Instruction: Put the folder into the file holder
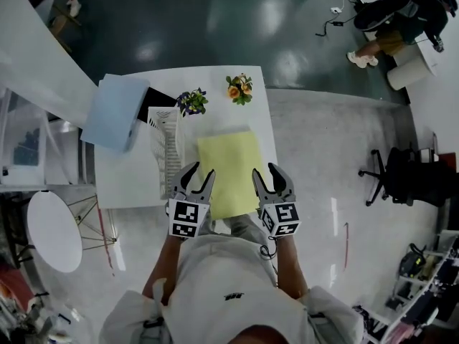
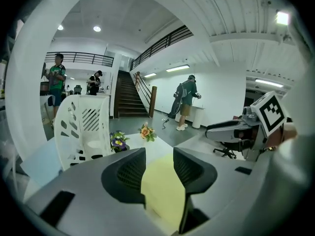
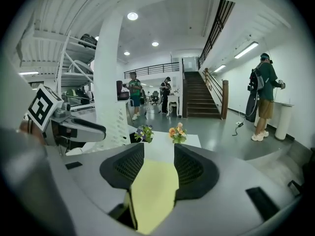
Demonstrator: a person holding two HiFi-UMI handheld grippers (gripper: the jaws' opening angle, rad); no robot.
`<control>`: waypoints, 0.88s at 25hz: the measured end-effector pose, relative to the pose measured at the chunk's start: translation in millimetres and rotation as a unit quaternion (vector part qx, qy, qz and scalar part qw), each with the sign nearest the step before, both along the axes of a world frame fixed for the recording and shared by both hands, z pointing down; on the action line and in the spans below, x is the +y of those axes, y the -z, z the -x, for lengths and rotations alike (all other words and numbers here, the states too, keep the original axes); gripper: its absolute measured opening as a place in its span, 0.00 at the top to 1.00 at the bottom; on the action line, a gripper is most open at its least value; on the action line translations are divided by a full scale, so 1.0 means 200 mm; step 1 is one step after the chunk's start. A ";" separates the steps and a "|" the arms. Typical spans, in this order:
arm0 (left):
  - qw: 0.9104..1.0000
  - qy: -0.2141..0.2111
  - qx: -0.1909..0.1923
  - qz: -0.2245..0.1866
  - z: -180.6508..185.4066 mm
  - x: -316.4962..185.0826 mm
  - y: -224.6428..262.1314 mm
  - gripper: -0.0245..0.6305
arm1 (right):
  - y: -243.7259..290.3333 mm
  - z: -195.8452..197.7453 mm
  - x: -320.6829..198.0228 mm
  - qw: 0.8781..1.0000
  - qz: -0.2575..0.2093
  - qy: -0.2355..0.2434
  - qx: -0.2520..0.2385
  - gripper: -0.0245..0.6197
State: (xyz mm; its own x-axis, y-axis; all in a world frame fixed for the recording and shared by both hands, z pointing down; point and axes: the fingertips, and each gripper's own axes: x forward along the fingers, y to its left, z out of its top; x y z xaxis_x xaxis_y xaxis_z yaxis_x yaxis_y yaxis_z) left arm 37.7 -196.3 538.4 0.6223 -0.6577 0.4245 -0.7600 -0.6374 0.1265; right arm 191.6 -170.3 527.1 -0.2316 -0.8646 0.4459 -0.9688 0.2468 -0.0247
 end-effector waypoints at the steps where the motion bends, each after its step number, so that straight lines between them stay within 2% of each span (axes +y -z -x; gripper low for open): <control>1: 1.000 -0.001 -0.001 0.008 -0.01 -0.01 -0.03 0.67 | -0.03 -0.02 -0.01 1.000 0.005 -0.001 0.000 0.68; 5: 0.999 0.000 -0.004 0.043 -0.06 -0.02 -0.15 0.64 | -0.14 -0.08 -0.05 1.000 0.031 -0.004 -0.001 0.68; 10: 0.995 0.022 -0.005 0.092 -0.11 -0.04 -0.33 0.58 | -0.30 -0.17 -0.11 0.998 0.065 0.007 -0.007 0.67; 15: 0.988 0.052 -0.009 0.148 -0.15 -0.06 -0.52 0.50 | -0.48 -0.22 -0.16 0.994 0.108 0.032 -0.014 0.62; 22: 0.977 0.089 -0.022 0.194 -0.18 -0.13 -0.76 0.41 | -0.71 -0.25 -0.23 0.985 0.156 0.065 -0.017 0.59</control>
